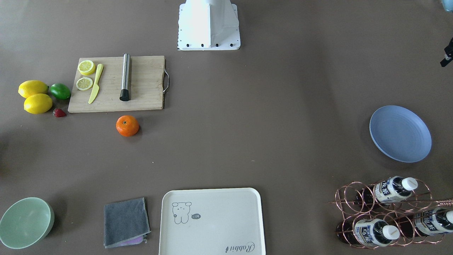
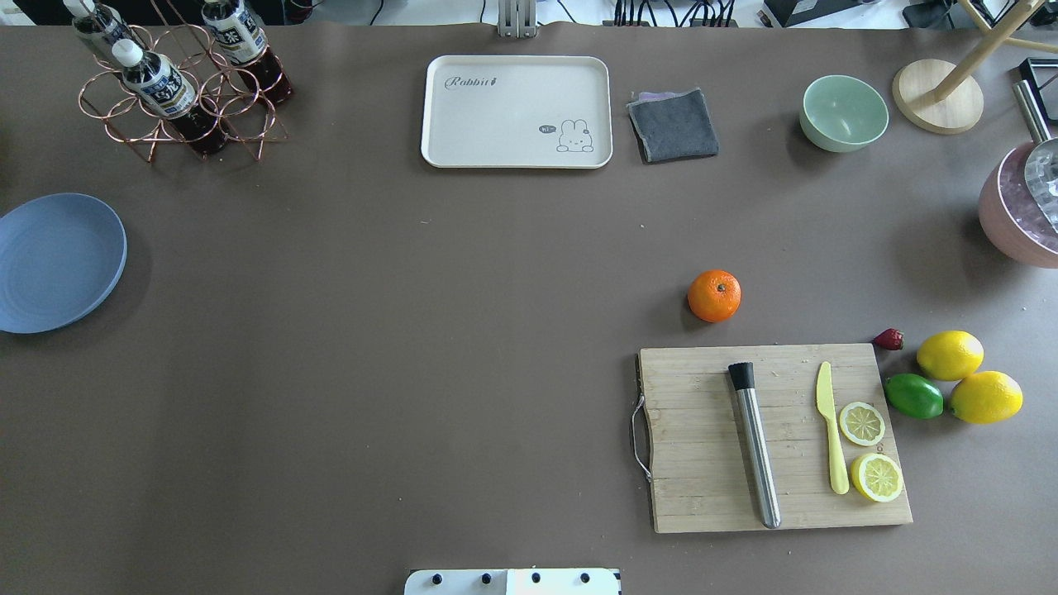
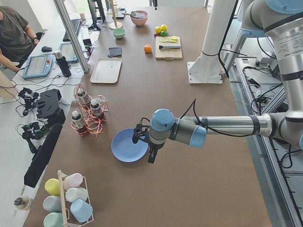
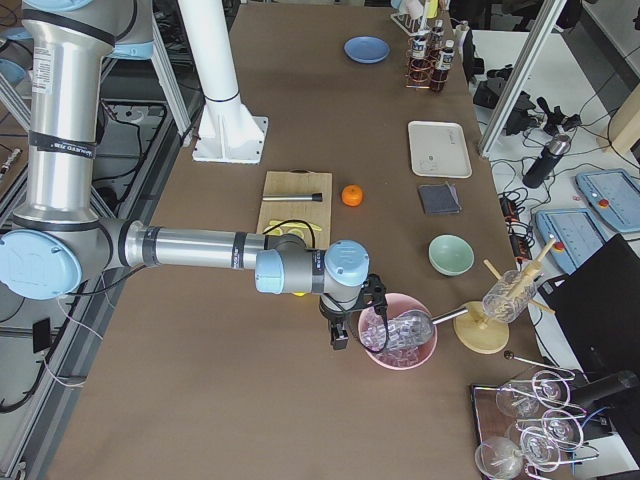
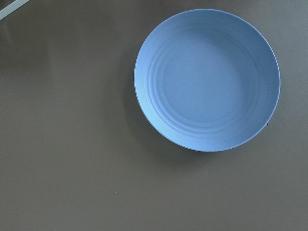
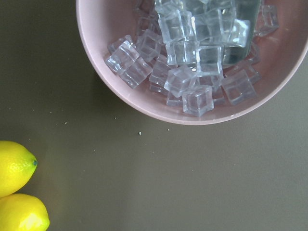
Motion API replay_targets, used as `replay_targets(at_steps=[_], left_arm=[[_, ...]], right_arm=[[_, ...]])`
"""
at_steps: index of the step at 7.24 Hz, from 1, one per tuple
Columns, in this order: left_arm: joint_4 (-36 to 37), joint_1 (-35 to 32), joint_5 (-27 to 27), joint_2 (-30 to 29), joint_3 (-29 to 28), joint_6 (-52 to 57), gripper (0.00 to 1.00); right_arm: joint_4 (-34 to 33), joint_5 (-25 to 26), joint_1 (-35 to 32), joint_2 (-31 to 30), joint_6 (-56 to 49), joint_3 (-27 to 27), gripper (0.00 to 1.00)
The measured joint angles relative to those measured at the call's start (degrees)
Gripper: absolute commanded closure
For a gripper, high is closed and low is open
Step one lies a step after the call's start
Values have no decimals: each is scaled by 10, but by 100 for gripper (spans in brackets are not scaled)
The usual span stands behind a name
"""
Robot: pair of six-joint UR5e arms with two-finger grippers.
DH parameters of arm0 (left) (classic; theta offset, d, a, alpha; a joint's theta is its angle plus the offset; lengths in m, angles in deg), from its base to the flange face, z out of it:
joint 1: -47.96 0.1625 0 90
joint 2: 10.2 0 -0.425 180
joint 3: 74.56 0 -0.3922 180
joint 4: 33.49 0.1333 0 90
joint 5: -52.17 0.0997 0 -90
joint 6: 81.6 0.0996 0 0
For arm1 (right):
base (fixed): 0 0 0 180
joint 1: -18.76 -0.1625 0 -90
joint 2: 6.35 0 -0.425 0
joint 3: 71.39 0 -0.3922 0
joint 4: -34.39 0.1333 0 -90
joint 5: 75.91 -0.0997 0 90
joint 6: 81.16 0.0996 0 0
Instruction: Pick orange to plate
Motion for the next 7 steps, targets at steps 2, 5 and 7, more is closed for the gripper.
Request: replay_targets(at_steps=[2,5,7], left_arm=[[-2,-22,-2,5,6,1,3],[0,-33,-2,19,11,0,3],[-2,-29,0,4,-30,0,3]], right_arm=[[0,-3,-1,-10,-3,18,0],[0,-2,0,-19,0,22,0],[0,-12,0,-18,0,10,0]])
